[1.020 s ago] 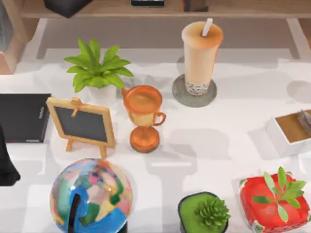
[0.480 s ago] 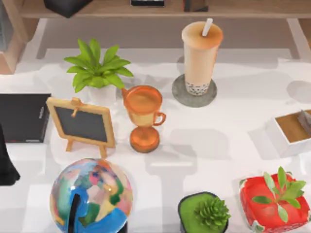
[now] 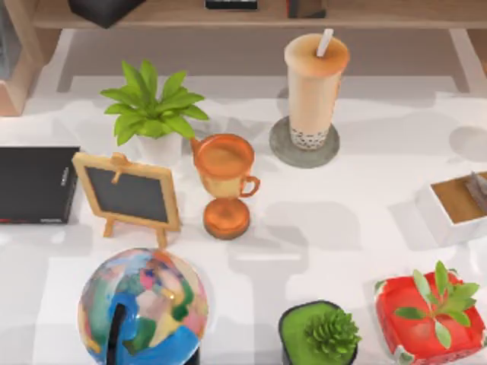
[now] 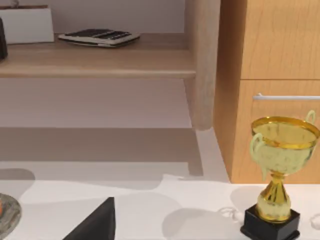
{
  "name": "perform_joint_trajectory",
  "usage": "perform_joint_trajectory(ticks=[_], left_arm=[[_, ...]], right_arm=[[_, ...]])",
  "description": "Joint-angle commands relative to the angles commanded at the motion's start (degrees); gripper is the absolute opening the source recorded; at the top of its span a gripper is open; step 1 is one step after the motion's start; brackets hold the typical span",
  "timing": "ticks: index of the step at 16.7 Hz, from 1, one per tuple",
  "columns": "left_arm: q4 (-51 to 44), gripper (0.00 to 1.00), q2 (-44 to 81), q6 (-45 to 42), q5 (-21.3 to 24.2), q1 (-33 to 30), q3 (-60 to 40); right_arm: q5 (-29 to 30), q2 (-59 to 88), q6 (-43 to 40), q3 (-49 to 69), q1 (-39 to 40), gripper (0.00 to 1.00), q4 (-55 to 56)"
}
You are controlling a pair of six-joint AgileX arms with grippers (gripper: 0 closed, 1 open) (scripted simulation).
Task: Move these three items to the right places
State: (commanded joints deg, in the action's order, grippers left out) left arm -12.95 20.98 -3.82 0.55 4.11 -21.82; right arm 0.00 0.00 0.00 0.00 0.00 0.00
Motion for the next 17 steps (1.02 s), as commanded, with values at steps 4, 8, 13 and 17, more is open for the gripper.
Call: perform_joint_trajectory(ticks=[4,8,13,17], left_arm=[[-11.77,1.00,18.99,-3.45,0.42,3.71,-19.94],[-25.52,1.00,41.17,-7.49,0.88,7.96,-43.36],[-43.57,1.00,70.41,-12.86,1.42,13.30,-74.44],[-57.21,1.00,92.74,-17.00,1.80,17.05,-98.22]], right_arm=[[0.00,0.00,0.00,0.00,0.00,1.00,0.00],[0.00,0.00,0.00,0.00,0.00,1.00,0.00],[0.00,0.00,0.00,0.00,0.00,1.00,0.00],[0.00,0.00,0.00,0.00,0.00,1.00,0.00]])
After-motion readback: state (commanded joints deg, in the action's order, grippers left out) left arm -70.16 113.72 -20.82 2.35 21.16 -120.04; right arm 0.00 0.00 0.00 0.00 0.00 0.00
